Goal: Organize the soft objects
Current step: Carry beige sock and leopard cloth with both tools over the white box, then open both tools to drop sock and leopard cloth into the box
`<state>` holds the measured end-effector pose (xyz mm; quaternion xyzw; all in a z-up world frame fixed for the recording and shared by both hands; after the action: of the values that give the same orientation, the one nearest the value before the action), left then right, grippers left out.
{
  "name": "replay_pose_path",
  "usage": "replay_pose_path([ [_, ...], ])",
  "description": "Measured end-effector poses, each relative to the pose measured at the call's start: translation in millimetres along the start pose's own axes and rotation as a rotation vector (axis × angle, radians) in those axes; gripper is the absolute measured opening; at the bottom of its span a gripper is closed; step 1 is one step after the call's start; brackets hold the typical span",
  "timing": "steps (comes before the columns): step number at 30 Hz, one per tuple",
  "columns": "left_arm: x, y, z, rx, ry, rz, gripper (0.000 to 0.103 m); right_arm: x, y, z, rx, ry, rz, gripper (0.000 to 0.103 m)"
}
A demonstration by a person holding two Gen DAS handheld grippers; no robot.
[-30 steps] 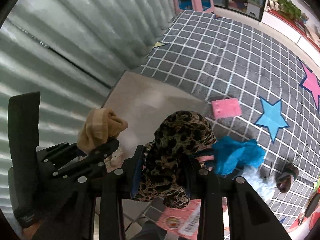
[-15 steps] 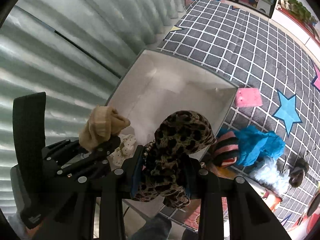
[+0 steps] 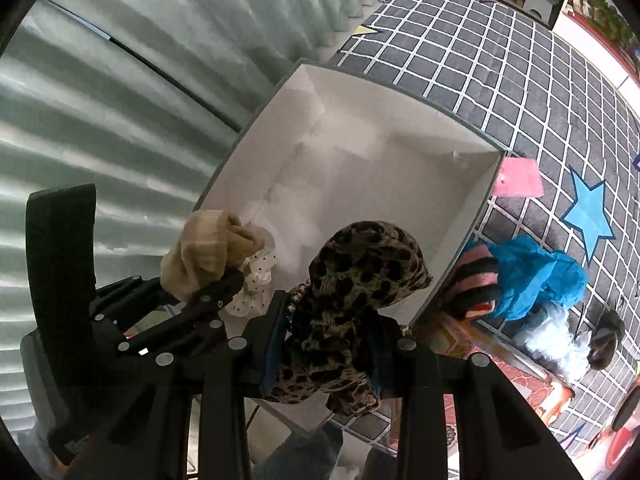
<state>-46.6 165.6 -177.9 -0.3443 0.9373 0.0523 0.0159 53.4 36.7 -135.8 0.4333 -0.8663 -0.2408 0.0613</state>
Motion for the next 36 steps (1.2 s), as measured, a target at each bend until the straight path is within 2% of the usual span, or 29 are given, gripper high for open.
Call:
replay_pose_path([
  [18, -21, -10, 9, -0.017, -0.001, 0.021, 0.022, -18, -16, 5, 0.016, -0.007, 0.044, 0.036],
  [25, -34, -14, 14, -0.025, 0.002, 0.030, 0.022, -30, -20, 9, 0.006, -0.010, 0.055, 0.036],
  [36, -35, -18, 23, -0.024, 0.027, 0.016, 0.026, -40, -26, 21, -0.019, 0.001, 0.079, 0.036],
])
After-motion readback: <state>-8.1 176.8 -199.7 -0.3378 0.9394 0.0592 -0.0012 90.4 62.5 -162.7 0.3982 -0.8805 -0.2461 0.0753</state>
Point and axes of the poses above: each gripper's, at about its wrist camera, not at the fingertips, and z roughly the way its jaws point, y to its left, x to its underside, the point moved 6 cm from there along z, roughly the way its jaws point
